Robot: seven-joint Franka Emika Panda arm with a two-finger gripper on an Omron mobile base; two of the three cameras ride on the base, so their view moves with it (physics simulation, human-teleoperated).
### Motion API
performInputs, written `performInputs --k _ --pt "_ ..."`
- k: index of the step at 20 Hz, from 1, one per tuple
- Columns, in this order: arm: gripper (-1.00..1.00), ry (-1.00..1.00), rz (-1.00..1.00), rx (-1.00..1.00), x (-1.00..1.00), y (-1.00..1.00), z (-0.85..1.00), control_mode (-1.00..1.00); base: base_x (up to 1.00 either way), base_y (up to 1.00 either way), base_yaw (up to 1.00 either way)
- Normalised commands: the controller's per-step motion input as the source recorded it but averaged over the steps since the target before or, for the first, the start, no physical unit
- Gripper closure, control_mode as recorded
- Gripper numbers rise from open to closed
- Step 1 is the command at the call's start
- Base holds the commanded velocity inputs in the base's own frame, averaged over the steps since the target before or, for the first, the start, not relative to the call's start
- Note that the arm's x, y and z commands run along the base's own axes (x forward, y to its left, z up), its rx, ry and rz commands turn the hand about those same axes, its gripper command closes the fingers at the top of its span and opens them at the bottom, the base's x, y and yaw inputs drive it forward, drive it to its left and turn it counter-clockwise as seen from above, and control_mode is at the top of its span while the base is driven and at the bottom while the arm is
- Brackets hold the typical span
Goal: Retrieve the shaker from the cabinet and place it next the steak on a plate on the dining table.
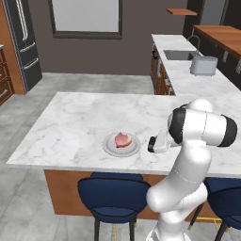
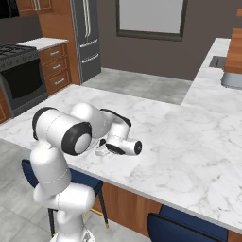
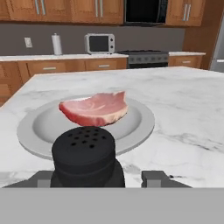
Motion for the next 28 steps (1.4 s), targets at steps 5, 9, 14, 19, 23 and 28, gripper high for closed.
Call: performInputs --k 5,9,14,19,23,28 --pt "-1.0 -0.03 0.01 0.0 -0.06 0.0 0.0 -1.0 0.0 0.0 0.0" --pt "-1.0 -0.06 0.0 0.0 -0.11 0.0 0.03 -1.0 0.0 0.0 0.0" --pt "-1.0 -0.17 0.01 -0.02 -0.12 0.0 0.42 -1.0 0.0 0.0 0.0" --pt "-1.0 -0.24 0.07 -0.09 -0.29 0.0 0.82 -1.0 0.0 0.0 0.0" --pt "-1.0 -0.15 0.07 -0.11 -0.4 0.0 0.87 -1.0 0.0 0.0 0.0" --pt "-1.0 -0.01 0.07 -0.14 -0.4 0.0 0.99 -1.0 0.0 0.0 0.0"
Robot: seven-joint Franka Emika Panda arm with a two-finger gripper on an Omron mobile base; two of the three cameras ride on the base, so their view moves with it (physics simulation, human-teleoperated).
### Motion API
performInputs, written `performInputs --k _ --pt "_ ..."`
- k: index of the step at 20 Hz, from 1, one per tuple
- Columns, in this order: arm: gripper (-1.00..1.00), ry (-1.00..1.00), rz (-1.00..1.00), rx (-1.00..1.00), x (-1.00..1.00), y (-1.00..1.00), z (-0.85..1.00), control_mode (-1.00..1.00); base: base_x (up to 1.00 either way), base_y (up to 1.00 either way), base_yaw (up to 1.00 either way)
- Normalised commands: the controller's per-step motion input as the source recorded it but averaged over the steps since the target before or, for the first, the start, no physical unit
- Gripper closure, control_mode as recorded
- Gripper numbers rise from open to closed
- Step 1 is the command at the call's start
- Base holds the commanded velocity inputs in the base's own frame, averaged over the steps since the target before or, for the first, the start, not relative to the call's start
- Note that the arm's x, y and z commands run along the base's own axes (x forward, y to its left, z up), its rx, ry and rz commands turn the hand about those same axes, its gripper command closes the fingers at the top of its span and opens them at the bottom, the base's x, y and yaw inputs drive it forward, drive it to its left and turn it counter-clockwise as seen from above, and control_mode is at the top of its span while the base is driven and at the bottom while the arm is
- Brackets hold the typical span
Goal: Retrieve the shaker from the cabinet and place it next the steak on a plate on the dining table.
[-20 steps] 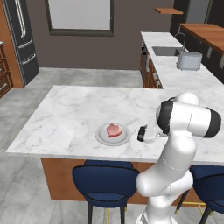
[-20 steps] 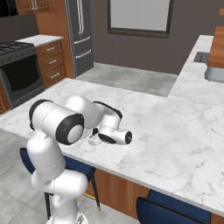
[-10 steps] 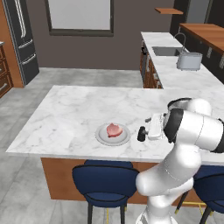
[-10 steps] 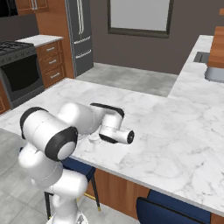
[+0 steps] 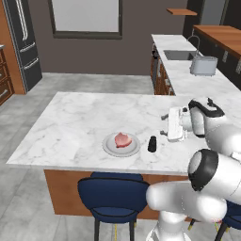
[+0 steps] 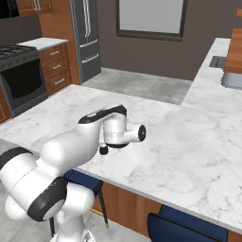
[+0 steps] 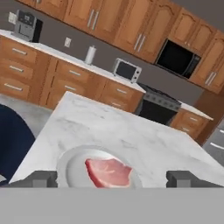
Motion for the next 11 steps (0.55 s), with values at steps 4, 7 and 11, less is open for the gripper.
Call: performInputs --k 4,7,11 --pt "-1.0 -0.03 0.0 -0.2 -0.66 0.0 0.87 -1.0 0.0 0.0 0.0" --pt "-1.0 -0.1 -0.03 -0.21 -0.88 0.0 0.69 -1.0 0.0 0.0 0.0" --pt "-1.0 -0.22 -0.11 -0.16 -0.98 0.0 0.59 -1.0 0.0 0.0 0.0"
